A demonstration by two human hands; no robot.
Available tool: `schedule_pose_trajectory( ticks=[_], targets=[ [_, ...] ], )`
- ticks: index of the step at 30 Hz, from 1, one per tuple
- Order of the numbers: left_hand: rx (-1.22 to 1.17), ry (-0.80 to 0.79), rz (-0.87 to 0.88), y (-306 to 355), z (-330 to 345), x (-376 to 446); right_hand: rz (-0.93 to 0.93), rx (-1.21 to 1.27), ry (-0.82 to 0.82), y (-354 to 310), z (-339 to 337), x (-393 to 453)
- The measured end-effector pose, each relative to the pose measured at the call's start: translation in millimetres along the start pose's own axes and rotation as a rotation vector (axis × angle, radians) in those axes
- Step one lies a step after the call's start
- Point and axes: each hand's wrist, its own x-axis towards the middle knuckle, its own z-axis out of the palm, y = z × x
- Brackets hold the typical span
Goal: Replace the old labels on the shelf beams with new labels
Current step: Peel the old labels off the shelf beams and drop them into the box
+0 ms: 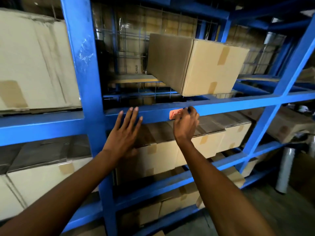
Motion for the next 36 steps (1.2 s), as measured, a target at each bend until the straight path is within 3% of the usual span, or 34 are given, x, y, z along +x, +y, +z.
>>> schedule_pose_trajectory(
  ticks=[8,13,17,23,29,36],
  targets=[
    [0.029,-0.014,-0.026,2,3,-1,0.045,0.179,0.043,5,2,-5],
    [-0.004,-0.008,0.021,-6,-1,-3,0.087,0.510,-0.105,1,-11,-23],
    [-0.045,-0.007,0.067,-7,-2,-10,0.092,0.611,-0.214,-8,-18,-47],
    [-0.038,-0.173,0.079,14,44,-89,0.122,0.612,-0.389,-9,0,-103],
    [-0.019,-0.284,0.126,0,91,-152,0.331,0.516,-0.525,10,41,-200],
    [-0.054,-0.206,0.214,0,117,-166,0.577,0.354,-0.637,22,52,-309]
  ],
)
